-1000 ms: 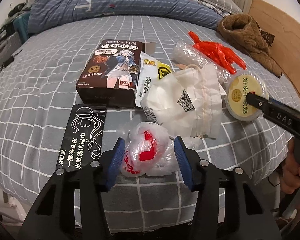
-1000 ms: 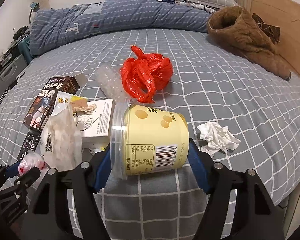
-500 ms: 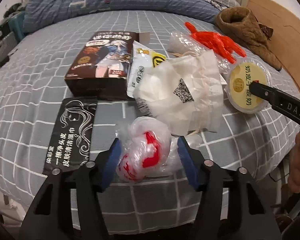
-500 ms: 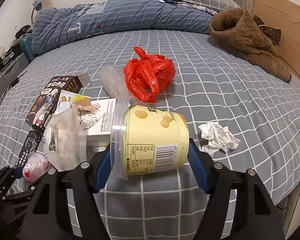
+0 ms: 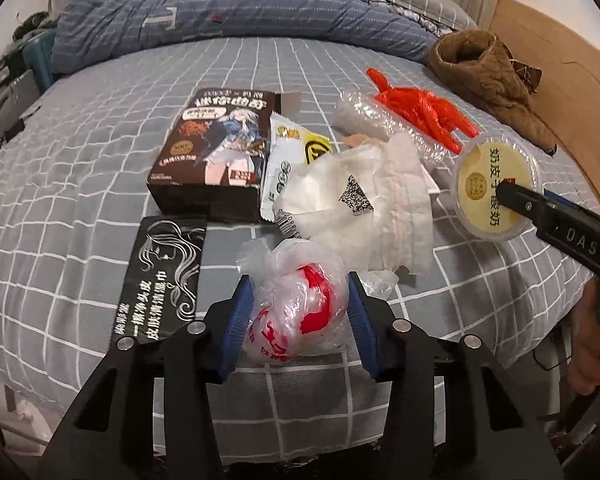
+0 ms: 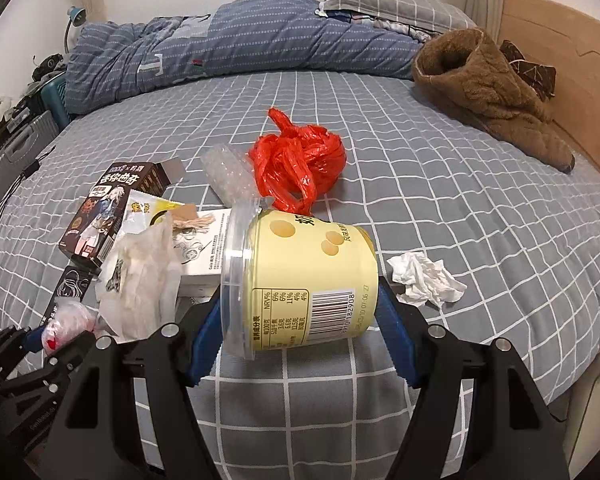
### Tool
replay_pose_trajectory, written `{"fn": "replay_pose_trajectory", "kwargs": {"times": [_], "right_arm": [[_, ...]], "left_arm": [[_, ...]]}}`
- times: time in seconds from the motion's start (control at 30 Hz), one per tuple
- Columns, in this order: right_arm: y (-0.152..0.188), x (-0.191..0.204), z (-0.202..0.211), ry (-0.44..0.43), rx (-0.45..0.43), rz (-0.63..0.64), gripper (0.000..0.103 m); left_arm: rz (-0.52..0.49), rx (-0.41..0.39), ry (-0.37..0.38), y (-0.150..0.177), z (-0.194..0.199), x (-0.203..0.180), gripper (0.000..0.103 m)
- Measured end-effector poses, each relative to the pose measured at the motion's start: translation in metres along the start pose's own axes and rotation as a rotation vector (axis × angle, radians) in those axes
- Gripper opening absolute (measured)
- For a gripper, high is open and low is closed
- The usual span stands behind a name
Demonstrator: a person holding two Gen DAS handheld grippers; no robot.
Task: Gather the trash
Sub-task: 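Carry the bag and yellow cup in both tools over the black bin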
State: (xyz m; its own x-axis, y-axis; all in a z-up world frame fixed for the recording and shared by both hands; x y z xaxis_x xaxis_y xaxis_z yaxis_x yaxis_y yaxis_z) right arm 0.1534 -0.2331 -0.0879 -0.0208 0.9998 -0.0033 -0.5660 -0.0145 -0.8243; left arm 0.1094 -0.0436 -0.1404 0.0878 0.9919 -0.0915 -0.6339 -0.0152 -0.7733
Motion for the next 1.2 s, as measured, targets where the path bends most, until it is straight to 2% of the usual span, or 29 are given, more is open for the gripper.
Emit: {"fn": "replay_pose_trajectory", "kwargs": {"times": [0.4, 0.63, 1.2], "right_arm": [[0.0, 0.012, 0.026, 0.022, -0.033, 0.037, 0.066], [0.013, 0.016, 0.05, 0.034, -0.047, 0.051, 0.066], [0.038, 0.058, 0.104, 0.005, -0.082, 0.08, 0.066]], "left_arm": [[0.008, -0.038, -0.022, -0.017, 0.025, 0.022, 0.046], [0.003, -0.06, -0.042, -0.019, 0.038, 0.03, 0.046], [0.039, -0.078, -0.071, 0.01, 0.086, 0.061, 0.046]]}}
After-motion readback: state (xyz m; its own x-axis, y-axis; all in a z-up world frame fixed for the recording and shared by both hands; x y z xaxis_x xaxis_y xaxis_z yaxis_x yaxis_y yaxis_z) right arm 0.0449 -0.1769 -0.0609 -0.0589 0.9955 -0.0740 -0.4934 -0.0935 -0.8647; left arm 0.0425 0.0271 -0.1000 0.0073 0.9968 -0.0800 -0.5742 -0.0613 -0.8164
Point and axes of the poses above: each gripper's, at about its wrist camera, not at the fingertips, and z roughly against the way its jaws point, x to its left, y to its underside, the point moved 9 cm from there along -z, roughly the way its jaws point, and after that the axes turned 15 degrees about -x, right-handed, at the moved point
